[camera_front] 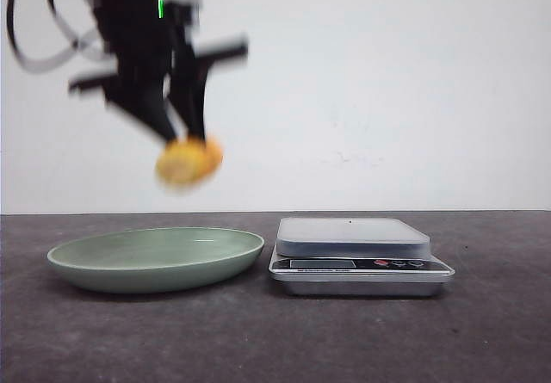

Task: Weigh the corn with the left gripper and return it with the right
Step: 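Carry the corn cob with the left gripper onto the scale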

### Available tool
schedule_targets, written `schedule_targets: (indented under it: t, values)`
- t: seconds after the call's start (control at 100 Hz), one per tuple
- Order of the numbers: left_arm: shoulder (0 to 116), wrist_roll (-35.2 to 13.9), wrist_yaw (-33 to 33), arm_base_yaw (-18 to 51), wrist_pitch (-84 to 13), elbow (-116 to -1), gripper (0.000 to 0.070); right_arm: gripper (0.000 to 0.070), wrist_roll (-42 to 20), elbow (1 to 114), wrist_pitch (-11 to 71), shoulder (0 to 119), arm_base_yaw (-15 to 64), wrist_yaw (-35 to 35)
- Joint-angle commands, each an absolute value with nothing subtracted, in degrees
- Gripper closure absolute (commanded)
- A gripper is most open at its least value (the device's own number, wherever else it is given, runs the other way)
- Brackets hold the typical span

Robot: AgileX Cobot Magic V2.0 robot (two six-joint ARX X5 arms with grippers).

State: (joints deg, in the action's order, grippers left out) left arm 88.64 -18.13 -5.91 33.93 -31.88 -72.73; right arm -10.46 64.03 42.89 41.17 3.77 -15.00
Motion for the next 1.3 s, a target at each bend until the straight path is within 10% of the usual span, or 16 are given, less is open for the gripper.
schedule_targets:
  t: [0.0, 1.02, 1.2, 1.29]
  values:
    - [88.1, -16.8, -6.0, 35.5, -32.8, -75.5, 0.0697, 0.0208, -9.9, 65.3, 42.4, 41.3, 4.0, -15.0]
    - [113.6, -25.1, -6.2, 46.3, -24.5, -89.1, 0.0691, 0.0208, -10.0, 65.3, 42.9, 39.5, 4.0, -14.9]
    - [113.6, -25.0, -6.2, 46.4, -24.2, -89.1, 0.0334, 0.0207, -10.0, 65.3, 42.9, 39.5, 4.0, -14.9]
    - [113.6, -24.8, -6.2, 46.4, -24.1, -89.1, 0.0295, 0.0207, -10.0, 65.3, 42.9, 39.5, 4.0, -14.7]
